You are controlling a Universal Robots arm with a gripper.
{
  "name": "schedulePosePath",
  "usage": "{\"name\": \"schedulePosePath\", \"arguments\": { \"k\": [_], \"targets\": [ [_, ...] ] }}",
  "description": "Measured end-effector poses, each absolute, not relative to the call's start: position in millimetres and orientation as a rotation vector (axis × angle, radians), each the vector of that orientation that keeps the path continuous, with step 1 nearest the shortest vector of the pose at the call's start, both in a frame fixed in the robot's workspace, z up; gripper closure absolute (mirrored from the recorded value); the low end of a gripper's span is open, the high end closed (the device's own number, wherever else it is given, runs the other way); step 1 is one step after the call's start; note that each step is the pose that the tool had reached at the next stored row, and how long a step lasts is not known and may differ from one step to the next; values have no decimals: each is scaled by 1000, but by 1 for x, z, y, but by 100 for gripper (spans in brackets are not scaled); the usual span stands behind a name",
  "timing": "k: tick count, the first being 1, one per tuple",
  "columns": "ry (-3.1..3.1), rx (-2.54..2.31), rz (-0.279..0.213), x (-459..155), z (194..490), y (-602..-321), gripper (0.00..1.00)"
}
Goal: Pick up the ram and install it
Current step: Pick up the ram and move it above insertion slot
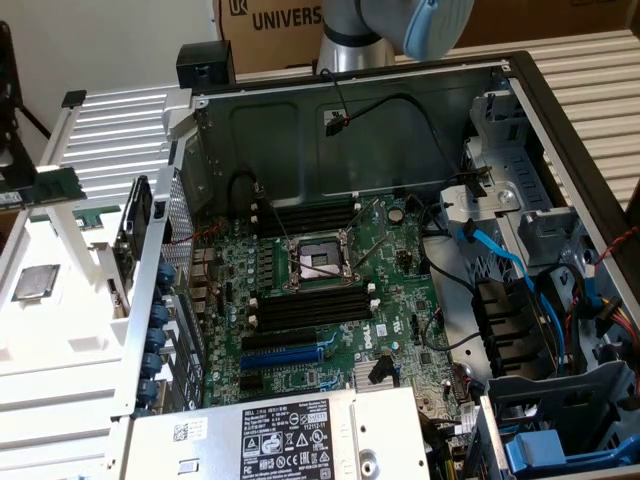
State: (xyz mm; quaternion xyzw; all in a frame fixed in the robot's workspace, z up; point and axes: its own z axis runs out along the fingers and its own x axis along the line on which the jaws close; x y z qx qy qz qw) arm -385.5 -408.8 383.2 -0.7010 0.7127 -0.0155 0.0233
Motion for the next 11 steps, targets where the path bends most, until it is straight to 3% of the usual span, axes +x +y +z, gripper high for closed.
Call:
{"name": "schedulePosePath", "arguments": {
  "k": [5,11],
  "targets": [
    [2206,-2170,-48,-352,416,-409,88],
    [2206,-2170,-48,-309,429,-409,88]
  ]
}}
